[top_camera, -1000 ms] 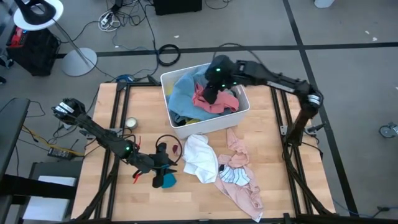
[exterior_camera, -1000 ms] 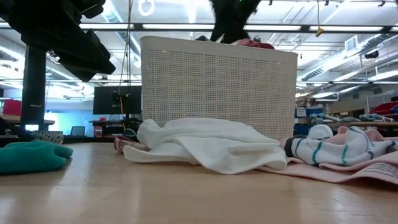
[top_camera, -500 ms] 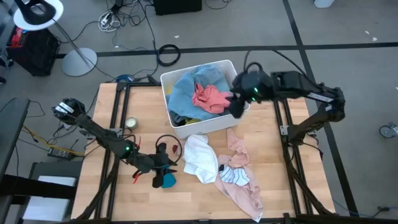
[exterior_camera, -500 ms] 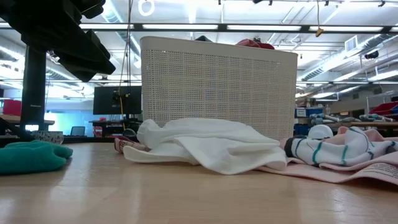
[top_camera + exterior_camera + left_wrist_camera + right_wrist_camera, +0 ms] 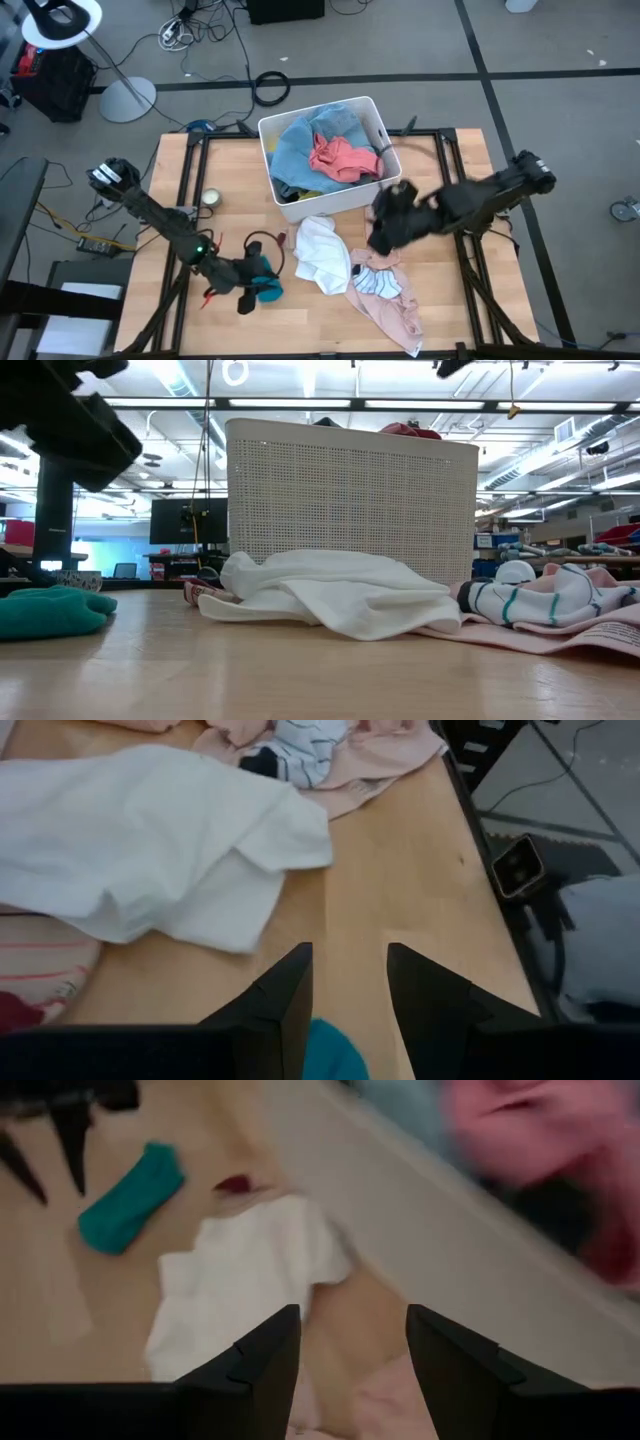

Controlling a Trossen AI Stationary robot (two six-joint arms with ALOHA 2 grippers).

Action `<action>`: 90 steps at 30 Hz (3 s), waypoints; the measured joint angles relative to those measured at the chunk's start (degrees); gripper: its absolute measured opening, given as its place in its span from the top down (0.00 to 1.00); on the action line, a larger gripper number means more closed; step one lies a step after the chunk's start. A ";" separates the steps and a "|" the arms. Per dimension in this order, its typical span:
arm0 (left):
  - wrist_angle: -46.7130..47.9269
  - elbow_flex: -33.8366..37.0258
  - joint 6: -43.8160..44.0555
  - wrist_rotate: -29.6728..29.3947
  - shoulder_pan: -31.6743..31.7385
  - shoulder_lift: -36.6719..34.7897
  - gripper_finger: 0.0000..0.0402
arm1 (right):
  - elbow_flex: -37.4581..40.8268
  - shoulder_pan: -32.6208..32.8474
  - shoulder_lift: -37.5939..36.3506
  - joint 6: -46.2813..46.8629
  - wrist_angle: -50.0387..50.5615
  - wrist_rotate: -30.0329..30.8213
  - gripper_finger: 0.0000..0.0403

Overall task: Sort clothes
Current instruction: Put the white underwear into the white bin

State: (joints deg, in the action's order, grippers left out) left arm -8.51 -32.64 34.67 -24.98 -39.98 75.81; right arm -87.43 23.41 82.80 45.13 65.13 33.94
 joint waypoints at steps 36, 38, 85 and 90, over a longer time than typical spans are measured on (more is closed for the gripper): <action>-3.88 0.02 -1.39 -1.37 -2.57 -0.02 0.66 | 10.81 -3.96 24.93 -7.79 -33.36 -13.55 0.98; -4.20 0.02 -1.39 -1.37 -2.48 -0.02 0.66 | 10.83 -3.48 21.93 -8.19 -32.33 -12.52 0.99; -2.19 0.02 0.12 -8.11 -2.41 -0.04 0.66 | -6.14 -38.35 14.43 -30.01 -30.99 -20.82 0.72; -2.23 0.02 0.12 -8.10 -2.41 -0.04 0.66 | -5.93 -39.24 21.17 -28.19 -31.11 -23.73 0.55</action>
State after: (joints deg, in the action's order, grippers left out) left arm -10.74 -32.62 34.79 -33.08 -42.39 75.77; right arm -93.36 -15.83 103.97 16.94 34.02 10.21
